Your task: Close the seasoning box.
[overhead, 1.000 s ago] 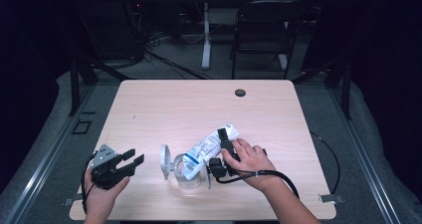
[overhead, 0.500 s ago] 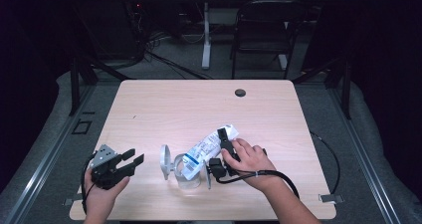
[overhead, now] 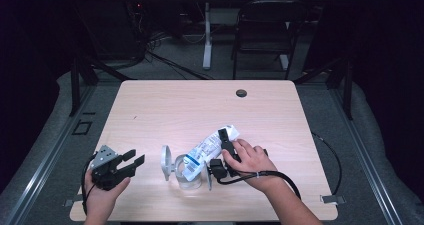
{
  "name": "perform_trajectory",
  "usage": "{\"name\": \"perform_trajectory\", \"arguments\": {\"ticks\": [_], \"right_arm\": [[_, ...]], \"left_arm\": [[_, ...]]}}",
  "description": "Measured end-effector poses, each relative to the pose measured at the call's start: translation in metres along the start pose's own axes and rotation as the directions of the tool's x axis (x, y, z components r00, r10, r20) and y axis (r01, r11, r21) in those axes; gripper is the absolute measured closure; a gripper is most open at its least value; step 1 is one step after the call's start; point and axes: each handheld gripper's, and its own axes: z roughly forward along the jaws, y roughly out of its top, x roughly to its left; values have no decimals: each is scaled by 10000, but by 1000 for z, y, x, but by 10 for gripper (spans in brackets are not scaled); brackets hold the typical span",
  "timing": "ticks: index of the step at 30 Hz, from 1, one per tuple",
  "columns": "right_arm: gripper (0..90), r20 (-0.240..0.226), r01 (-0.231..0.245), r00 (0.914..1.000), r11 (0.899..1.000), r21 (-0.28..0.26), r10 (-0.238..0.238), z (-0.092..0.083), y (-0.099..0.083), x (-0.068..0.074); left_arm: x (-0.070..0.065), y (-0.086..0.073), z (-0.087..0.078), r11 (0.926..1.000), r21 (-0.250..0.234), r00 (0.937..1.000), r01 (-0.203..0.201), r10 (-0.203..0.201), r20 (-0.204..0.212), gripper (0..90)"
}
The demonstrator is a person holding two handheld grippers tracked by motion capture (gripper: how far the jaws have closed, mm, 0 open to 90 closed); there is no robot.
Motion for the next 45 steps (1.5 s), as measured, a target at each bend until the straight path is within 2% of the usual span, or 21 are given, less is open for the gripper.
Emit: {"name": "perform_trajectory", "arguments": {"ticks": [12, 15, 24, 26, 45], "right_arm": [[471, 9, 59, 10000, 10000, 16, -59, 0, 0, 0], [472, 7, 194, 9998, 9998, 99, -194, -1, 1, -2], [474, 18, 222, 9998, 9997, 67, -222, -1, 1, -2], [476, 82, 168, 9998, 9998, -87, -167, 0, 0, -1], [482, 129, 269, 9996, 9996, -102, -268, 0, 0, -2]], "left_arm": [[1, -1, 0, 10000, -40, 10000, 45, -45, 3, 566], [1, 0, 0, 10000, 0, 10000, 35, -35, -2, 565], [1, 0, 0, 10000, 11, 10000, 40, -40, 0, 565], [1, 0, 0, 10000, 9, 10000, 28, -28, 0, 565], [1, 0, 0, 10000, 55, 10000, 18, -18, -9, 565]]}}
